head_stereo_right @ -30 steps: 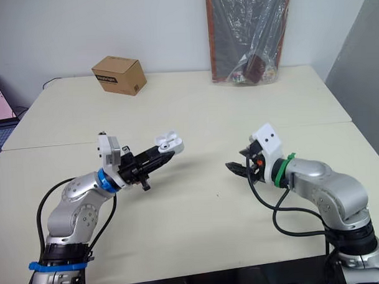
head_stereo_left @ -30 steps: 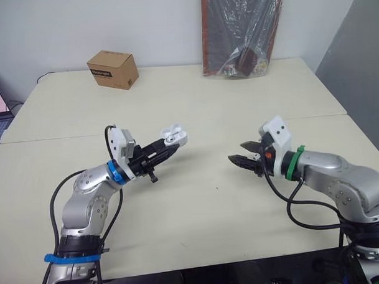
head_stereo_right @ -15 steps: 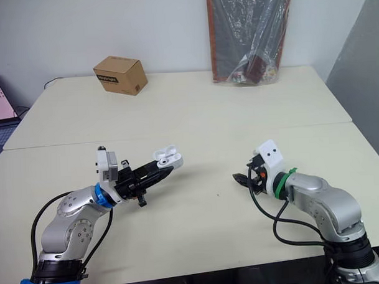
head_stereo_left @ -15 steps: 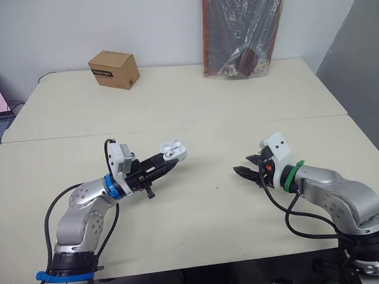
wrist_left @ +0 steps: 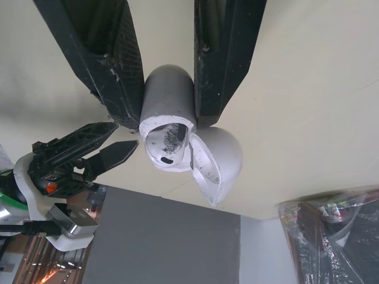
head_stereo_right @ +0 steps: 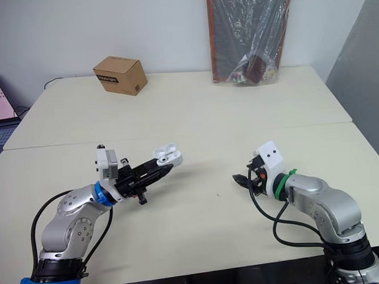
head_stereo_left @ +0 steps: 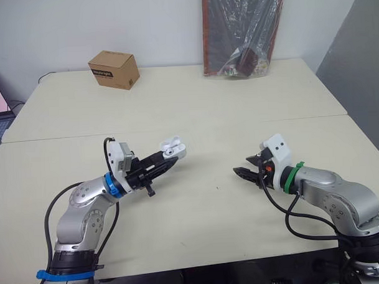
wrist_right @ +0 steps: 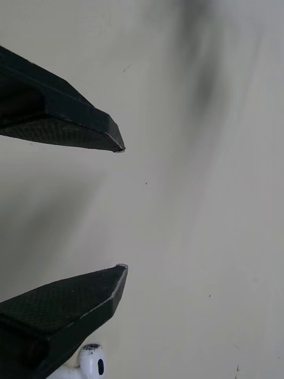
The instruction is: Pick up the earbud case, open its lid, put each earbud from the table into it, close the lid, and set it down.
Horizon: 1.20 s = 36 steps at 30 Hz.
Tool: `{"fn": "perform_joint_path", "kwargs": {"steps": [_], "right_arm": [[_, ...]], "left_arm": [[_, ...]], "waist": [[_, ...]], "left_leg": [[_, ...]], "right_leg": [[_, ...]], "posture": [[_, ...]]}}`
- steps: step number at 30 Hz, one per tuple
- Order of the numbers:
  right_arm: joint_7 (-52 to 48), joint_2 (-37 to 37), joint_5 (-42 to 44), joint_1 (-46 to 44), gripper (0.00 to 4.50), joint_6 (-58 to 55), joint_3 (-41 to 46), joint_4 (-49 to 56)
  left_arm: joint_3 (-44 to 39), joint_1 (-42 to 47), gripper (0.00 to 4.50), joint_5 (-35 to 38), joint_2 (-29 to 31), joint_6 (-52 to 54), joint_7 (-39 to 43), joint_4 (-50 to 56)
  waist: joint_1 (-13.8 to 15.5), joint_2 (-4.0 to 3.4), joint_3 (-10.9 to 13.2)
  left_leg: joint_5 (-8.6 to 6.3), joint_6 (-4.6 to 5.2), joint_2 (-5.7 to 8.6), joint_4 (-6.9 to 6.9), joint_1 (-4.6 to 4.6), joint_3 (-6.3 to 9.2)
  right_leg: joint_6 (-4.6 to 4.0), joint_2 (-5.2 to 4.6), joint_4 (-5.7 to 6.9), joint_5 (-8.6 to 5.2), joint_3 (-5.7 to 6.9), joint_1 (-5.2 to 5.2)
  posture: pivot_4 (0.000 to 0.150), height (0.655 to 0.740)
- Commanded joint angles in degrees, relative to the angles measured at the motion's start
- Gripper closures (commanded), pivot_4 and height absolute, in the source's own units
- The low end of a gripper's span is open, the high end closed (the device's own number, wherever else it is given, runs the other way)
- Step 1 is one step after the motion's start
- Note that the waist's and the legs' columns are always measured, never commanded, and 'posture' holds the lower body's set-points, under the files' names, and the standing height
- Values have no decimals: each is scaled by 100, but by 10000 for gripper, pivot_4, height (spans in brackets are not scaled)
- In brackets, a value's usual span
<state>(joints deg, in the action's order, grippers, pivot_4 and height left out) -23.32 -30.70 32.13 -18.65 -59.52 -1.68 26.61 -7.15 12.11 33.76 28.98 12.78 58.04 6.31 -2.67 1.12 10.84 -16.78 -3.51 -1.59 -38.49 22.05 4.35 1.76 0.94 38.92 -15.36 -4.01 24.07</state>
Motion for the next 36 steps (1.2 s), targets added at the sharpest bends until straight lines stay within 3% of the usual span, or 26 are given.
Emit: {"fn": "perform_joint_path", "kwargs": {"steps": [1, 36], "right_arm": [[26, 13, 13, -51, 13407, 15, 127, 228], [3, 40, 24, -76, 13407, 29, 107, 215]], "left_arm": [[-81, 117, 36935, 82, 12, -48, -28, 239], [-55, 216, 36935, 101, 6, 145, -147, 415]], "waist": [[1, 0, 0], [11, 0, 0]], "left_leg": [[0, 0, 0, 0, 0, 0], [0, 0, 0, -2, -1, 0]], "right_leg": [[0, 0, 0, 0, 0, 0], [-1, 0, 3, 1, 0, -1]], "posture": [[1500, 7400], [1500, 7400]]}}
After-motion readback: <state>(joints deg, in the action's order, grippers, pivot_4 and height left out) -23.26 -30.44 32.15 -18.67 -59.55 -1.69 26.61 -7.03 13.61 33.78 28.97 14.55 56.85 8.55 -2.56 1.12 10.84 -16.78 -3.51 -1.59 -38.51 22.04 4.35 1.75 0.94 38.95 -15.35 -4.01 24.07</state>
